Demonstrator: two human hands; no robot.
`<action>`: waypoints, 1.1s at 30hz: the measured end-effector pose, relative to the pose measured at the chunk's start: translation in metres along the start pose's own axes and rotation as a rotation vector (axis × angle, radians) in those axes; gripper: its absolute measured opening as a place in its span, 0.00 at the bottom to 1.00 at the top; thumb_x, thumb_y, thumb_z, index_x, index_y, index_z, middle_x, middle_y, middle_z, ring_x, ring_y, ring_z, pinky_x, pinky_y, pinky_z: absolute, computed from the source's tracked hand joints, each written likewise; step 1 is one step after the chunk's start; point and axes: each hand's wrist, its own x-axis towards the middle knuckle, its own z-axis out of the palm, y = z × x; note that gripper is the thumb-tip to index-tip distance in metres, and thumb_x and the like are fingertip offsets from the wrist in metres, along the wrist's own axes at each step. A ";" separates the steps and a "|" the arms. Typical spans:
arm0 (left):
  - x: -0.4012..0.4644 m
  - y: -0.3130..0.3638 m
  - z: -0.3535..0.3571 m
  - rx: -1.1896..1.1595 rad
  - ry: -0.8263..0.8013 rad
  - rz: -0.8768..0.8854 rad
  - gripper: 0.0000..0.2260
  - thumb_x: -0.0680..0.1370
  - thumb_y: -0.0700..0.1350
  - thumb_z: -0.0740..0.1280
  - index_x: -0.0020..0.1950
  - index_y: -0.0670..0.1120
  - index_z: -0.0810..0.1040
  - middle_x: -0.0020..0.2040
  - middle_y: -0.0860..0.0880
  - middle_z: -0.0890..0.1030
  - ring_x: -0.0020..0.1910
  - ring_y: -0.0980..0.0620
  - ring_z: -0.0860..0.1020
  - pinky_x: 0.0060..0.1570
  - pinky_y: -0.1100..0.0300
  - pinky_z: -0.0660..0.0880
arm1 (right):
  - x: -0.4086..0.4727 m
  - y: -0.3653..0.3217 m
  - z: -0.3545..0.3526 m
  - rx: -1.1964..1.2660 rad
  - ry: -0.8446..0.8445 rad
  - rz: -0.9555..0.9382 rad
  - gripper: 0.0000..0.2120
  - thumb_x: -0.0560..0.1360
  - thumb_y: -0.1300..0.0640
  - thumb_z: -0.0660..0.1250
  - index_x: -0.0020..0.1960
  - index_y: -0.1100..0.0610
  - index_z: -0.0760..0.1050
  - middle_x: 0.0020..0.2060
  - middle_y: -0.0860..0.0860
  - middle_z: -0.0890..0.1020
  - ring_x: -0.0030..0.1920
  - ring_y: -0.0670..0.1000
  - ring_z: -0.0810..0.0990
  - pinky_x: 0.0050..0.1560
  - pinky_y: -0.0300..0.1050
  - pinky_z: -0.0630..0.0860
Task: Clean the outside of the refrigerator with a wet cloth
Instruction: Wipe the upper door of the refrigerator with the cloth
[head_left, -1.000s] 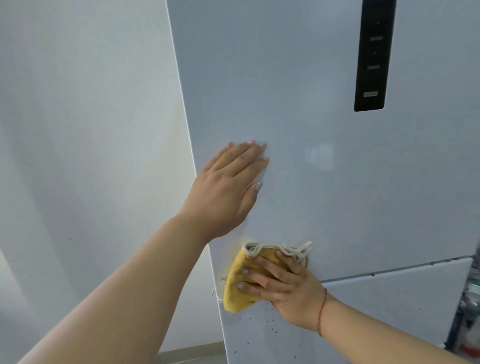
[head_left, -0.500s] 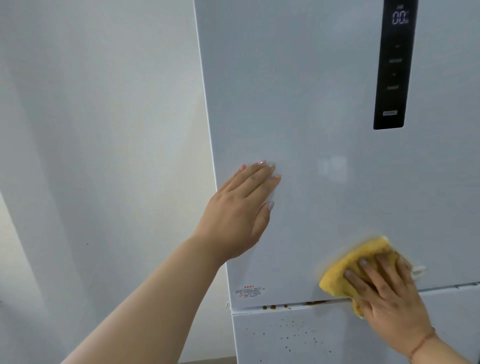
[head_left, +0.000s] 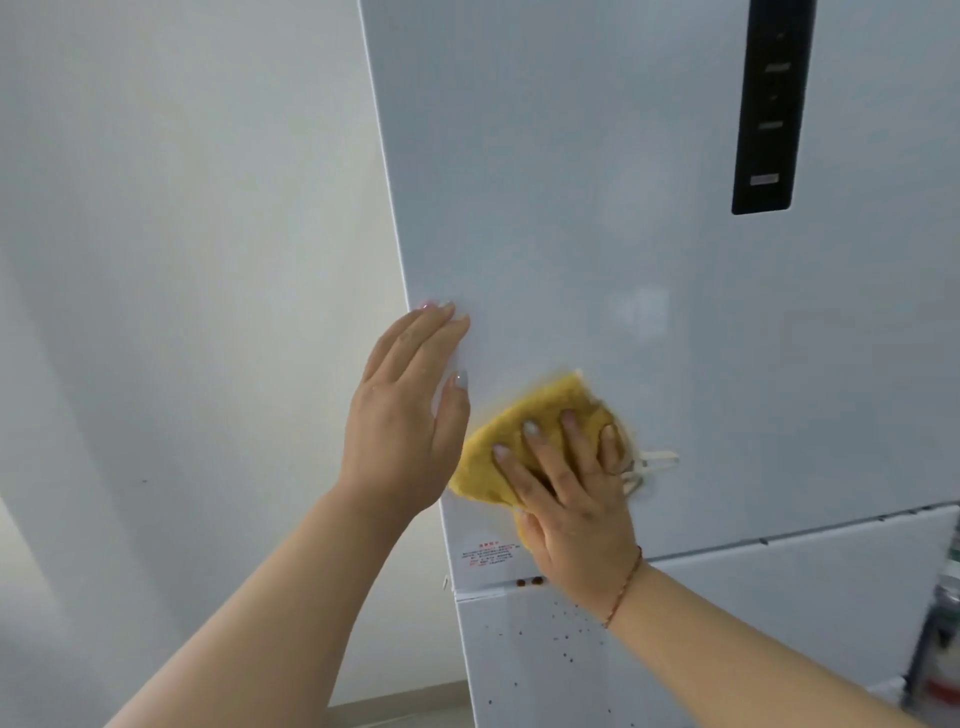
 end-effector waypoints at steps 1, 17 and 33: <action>-0.002 0.001 0.001 -0.008 0.004 -0.004 0.18 0.79 0.42 0.59 0.67 0.38 0.76 0.67 0.44 0.76 0.71 0.45 0.70 0.72 0.61 0.62 | -0.005 -0.009 0.004 0.021 -0.022 -0.058 0.23 0.77 0.57 0.61 0.71 0.48 0.68 0.72 0.51 0.65 0.74 0.61 0.60 0.71 0.67 0.56; -0.034 -0.003 -0.022 -0.113 -0.017 -0.179 0.18 0.79 0.45 0.58 0.64 0.42 0.78 0.62 0.56 0.75 0.66 0.60 0.69 0.65 0.71 0.62 | -0.040 -0.141 -0.018 1.099 -1.006 0.697 0.11 0.80 0.54 0.58 0.59 0.54 0.74 0.51 0.52 0.79 0.51 0.50 0.77 0.58 0.47 0.71; -0.121 -0.041 -0.101 -0.418 -0.187 -1.236 0.09 0.81 0.49 0.62 0.54 0.49 0.80 0.50 0.49 0.83 0.56 0.49 0.80 0.64 0.49 0.73 | -0.010 -0.154 -0.026 2.399 -0.762 1.752 0.20 0.81 0.54 0.54 0.67 0.63 0.73 0.65 0.64 0.74 0.66 0.64 0.72 0.68 0.62 0.66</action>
